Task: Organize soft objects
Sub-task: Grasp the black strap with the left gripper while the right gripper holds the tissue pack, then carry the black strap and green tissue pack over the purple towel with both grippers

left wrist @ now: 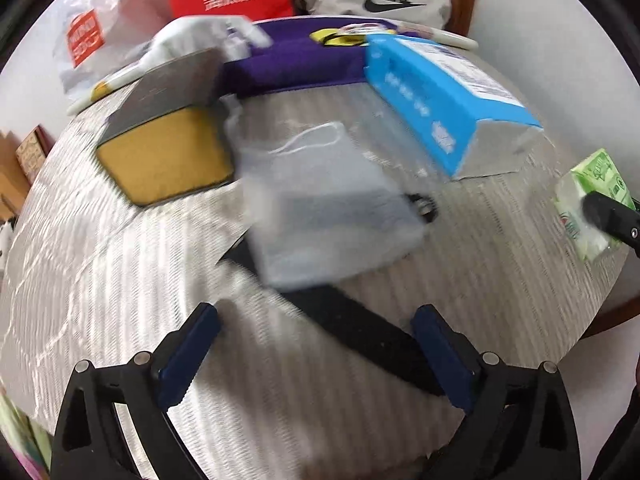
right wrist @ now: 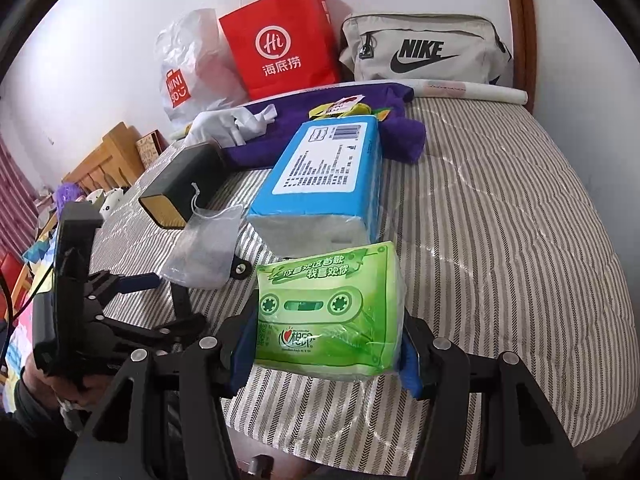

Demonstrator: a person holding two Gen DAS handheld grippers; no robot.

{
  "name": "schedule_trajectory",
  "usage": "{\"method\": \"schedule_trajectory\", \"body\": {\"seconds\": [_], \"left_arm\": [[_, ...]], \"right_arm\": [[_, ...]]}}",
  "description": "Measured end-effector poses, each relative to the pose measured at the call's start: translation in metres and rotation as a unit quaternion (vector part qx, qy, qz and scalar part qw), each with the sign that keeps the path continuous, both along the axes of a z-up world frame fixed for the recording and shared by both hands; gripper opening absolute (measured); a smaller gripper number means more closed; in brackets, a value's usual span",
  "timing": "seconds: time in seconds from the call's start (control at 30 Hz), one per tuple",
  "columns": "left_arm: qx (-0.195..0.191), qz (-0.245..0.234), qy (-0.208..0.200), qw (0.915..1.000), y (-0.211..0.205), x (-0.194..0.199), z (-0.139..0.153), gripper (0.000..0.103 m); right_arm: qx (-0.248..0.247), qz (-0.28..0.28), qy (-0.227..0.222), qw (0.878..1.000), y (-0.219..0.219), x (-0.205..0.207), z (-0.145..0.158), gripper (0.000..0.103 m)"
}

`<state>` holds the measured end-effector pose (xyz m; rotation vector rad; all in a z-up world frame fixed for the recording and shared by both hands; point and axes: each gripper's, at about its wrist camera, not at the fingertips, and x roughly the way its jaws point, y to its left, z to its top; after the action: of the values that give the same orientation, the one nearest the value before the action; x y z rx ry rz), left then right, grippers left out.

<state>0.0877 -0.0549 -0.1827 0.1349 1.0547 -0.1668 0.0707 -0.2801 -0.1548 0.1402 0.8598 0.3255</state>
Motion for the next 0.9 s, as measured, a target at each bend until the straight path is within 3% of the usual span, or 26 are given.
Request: {"method": "schedule_trajectory", "body": {"seconds": [0.17,0.3,0.4,0.43,0.47,0.53,0.63,0.73,0.9], "left_arm": [[-0.009,0.027,0.007,0.9996,0.033,-0.007,0.002,0.099],[0.000,0.039,-0.006,0.9992,0.035,-0.011,0.001,0.095],[-0.006,0.026,-0.034,0.9991,0.030,-0.010,0.004,0.076],[-0.010,0.023,-0.045,0.9987,0.031,-0.009,0.006,0.057],[-0.011,0.021,-0.054,0.9982,0.031,-0.010,0.008,0.031],[-0.022,0.021,-0.053,0.9981,0.040,-0.009,0.011,0.023],[-0.068,0.029,-0.039,0.9965,0.063,-0.007,0.013,0.021],[-0.081,0.031,-0.032,0.9957,0.071,-0.006,0.013,0.022],[0.002,0.010,-0.062,0.9980,0.045,-0.010,0.009,0.023]], "right_arm": [[0.001,0.008,0.006,1.000,0.007,0.000,-0.005,0.058],[0.002,0.016,0.005,1.000,0.013,0.001,-0.004,0.058],[-0.001,0.021,0.007,1.000,0.018,0.002,-0.006,0.058],[-0.002,0.022,0.009,1.000,0.019,0.002,-0.007,0.058],[-0.004,0.022,0.012,1.000,0.020,0.002,-0.008,0.058],[-0.007,0.022,0.014,1.000,0.020,0.002,-0.009,0.058],[-0.015,0.020,0.012,1.000,0.020,0.001,-0.010,0.058],[-0.013,0.017,0.018,1.000,0.018,0.004,-0.014,0.058],[-0.012,0.016,0.033,0.999,0.021,0.010,-0.026,0.058]]}}
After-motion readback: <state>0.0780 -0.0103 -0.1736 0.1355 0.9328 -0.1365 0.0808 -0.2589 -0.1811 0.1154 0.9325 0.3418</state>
